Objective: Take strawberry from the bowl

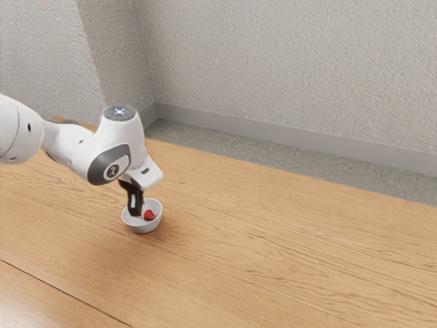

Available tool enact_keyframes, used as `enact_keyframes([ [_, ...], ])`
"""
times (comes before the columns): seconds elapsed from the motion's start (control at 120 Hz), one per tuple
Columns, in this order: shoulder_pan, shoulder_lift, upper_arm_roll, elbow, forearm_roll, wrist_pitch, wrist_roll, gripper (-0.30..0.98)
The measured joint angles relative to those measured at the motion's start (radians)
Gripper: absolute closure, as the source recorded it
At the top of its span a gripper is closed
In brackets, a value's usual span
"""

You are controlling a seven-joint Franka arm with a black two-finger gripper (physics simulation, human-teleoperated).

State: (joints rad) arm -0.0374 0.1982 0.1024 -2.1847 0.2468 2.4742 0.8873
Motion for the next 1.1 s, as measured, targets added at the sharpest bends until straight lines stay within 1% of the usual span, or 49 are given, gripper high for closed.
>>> enact_keyframes([
  [0.142, 0.031, 0.037, -0.001, 0.001, 0.01, 0.062, 0.108, 0.48],
  [0.475, 0.031, 0.087, -0.003, 0.013, 0.017, 0.138, 0.287, 0.51],
  [0.767, 0.031, 0.125, -0.006, 0.037, 0.013, 0.169, 0.38, 0.5],
  [1.1, 0.033, 0.145, -0.006, 0.044, 0.01, 0.187, 0.442, 0.51],
])
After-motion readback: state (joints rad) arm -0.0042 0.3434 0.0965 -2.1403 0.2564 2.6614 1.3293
